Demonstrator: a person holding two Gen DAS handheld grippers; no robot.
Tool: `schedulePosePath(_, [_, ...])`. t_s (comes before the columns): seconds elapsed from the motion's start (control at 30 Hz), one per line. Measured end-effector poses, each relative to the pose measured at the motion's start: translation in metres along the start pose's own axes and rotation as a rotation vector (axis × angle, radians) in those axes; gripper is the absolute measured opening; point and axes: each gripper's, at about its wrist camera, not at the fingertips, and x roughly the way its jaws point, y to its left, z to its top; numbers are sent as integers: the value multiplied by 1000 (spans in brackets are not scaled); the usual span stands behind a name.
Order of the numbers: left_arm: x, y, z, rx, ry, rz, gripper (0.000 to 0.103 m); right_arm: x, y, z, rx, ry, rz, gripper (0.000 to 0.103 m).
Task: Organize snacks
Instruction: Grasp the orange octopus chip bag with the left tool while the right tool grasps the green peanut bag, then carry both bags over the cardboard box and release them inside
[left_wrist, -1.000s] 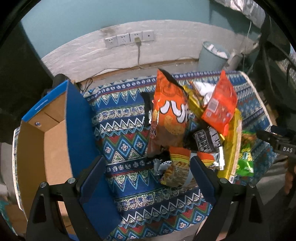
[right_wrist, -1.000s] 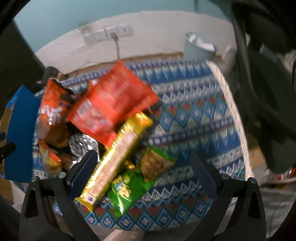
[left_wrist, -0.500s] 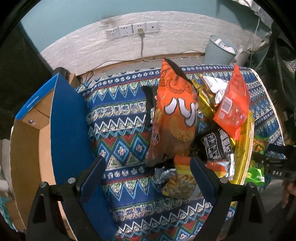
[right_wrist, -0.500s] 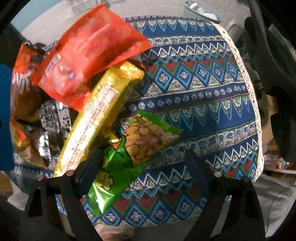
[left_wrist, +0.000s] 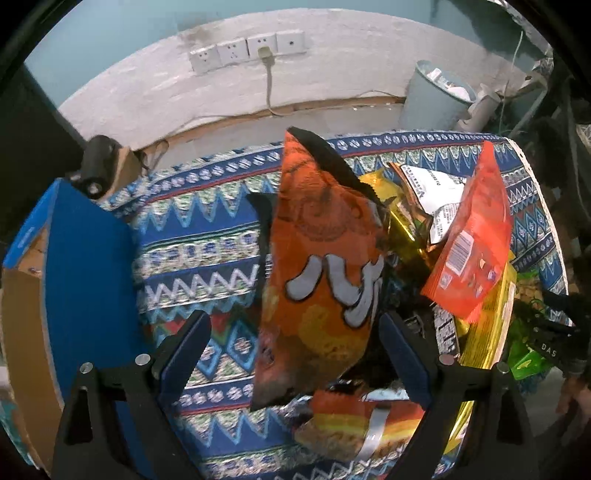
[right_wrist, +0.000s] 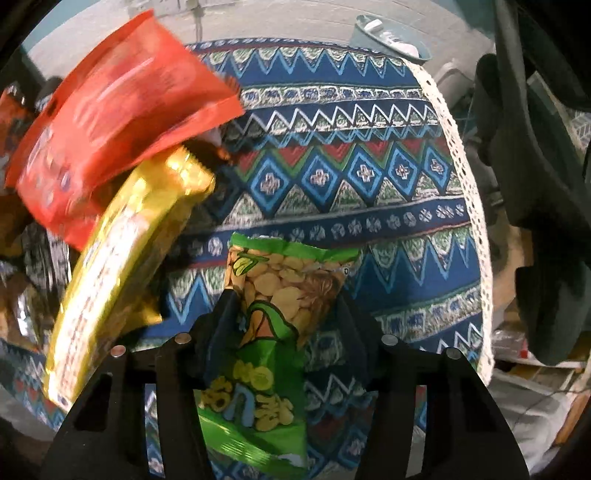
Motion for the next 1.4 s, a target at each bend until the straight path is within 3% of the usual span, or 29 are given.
schedulePosePath(0.17, [16, -9, 6, 15, 28, -9, 93, -11, -4, -10, 46, -3, 61, 55])
schedulePosePath(0.37, [35, -16, 10, 39, 57, 10, 93, -2, 1, -11, 27, 32, 50, 55])
schedulePosePath(0.43, [37, -15, 10, 36, 59, -6, 87, 4, 0, -8, 40, 45, 61, 55])
schedulePosePath(0.53, [42, -8, 11, 25, 72, -11, 63, 11, 0, -7, 26, 58, 53, 55])
schedulePosePath(0.73, [35, 3, 5, -4, 60, -51, 51, 16, 22, -7, -14, 56, 46, 51])
schedulePosePath(0.83, [24, 5, 0, 3, 30, -46, 51, -4, 27, -5, -15, 27, 55, 43])
schedulePosePath(1.2, [-40, 7, -8, 15, -115, 9, 51, -77, 39, 2, -54, -116, 18, 41])
schedulePosePath(1.4, [-69, 13, -10, 16, -210, 37, 51, -104, 41, 1, -80, -209, 49, 40])
